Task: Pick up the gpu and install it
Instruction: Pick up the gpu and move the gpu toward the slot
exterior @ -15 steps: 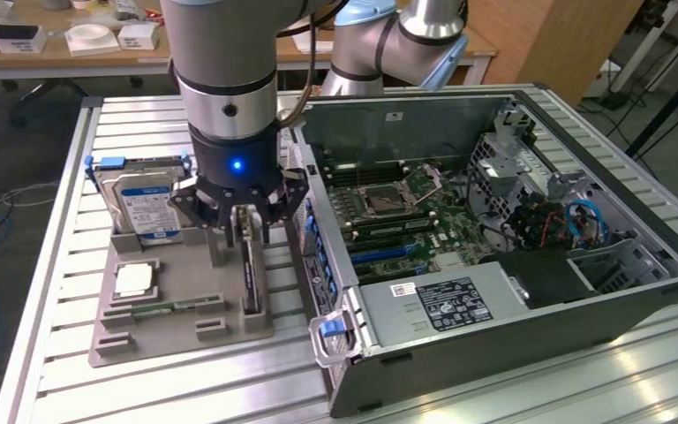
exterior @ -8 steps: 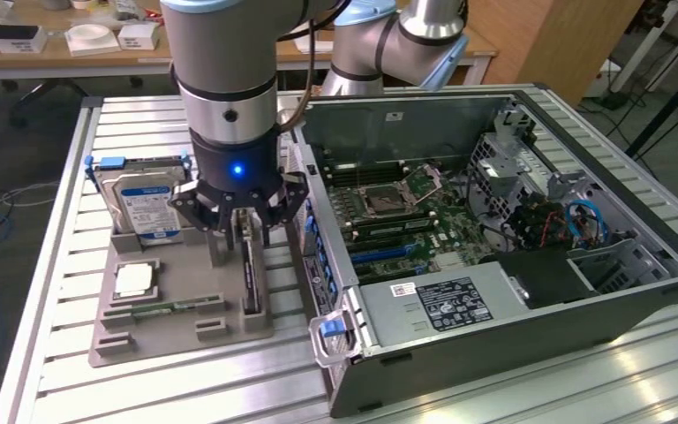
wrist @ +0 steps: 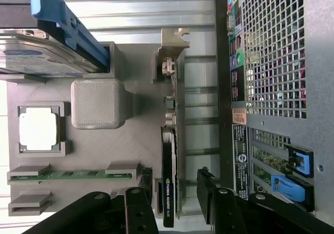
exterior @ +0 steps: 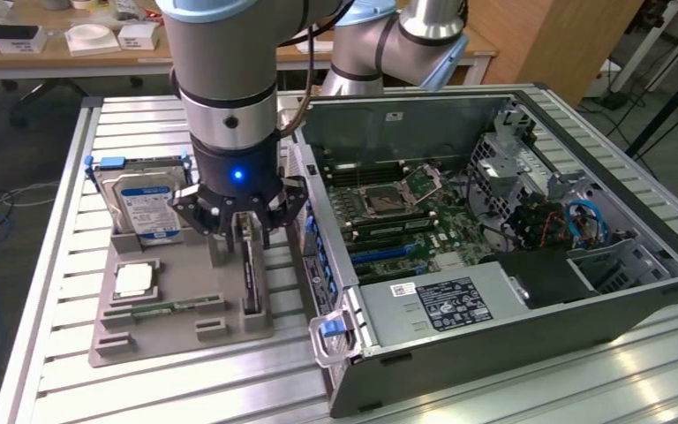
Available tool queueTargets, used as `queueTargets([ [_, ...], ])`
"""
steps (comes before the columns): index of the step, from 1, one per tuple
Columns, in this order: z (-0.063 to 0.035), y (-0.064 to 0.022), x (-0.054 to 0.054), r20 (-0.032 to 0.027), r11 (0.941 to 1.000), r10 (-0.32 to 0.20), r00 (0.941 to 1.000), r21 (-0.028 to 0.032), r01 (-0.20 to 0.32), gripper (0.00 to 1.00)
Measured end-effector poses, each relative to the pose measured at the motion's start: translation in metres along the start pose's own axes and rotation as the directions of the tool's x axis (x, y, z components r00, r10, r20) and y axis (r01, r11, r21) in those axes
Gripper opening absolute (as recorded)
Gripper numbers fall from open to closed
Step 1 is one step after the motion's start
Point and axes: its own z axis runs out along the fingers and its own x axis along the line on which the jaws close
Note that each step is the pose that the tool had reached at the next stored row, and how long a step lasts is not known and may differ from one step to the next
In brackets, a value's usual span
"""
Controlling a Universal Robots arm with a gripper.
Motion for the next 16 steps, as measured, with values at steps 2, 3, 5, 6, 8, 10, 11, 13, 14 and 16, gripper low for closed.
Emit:
queueTargets([
  [2, 0.0, 0.0, 0.0, 0.0, 1.0, 0.0, 1.0, 0.0, 0.0, 0.47],
  [3, 0.0002, -0.0004, 0.0, 0.0002, 1.0, 0.0, 1.0, -0.0002, 0.0, 0.47],
  [5, 0.0, -0.0023, 0.0, 0.0, 1.0, 0.0, 1.0, 0.0003, 0.0, 0.47],
  [6, 0.0, -0.0032, 0.0, 0.0, 1.0, 0.0, 1.0, 0.0006, 0.0, 0.47],
  [8, 0.0005, -0.0043, 0.0, 0.0001, 1.0, 0.0, 1.0, 0.0006, 0.0, 0.47],
  [10, 0.0008, -0.006, 0.0, 0.0, 1.0, 0.0, 1.0, 0.0008, 0.0, 0.47],
  [11, 0.0008, -0.0072, -0.001, 0.0, 1.0, 0.0, 1.0, 0.0009, 0.0, 0.47],
  [13, 0.0011, -0.0095, -0.001, 0.0, 1.0, 0.0, 1.0, 0.0009, 0.0, 0.47],
  [14, 0.0014, -0.0101, -0.001, 0.0001, 1.0, 0.0, 1.0, 0.0009, 0.0, 0.47],
  [16, 0.0021, -0.011, -0.001, 0.0001, 1.0, 0.0, 1.0, 0.0009, 0.0, 0.47],
])
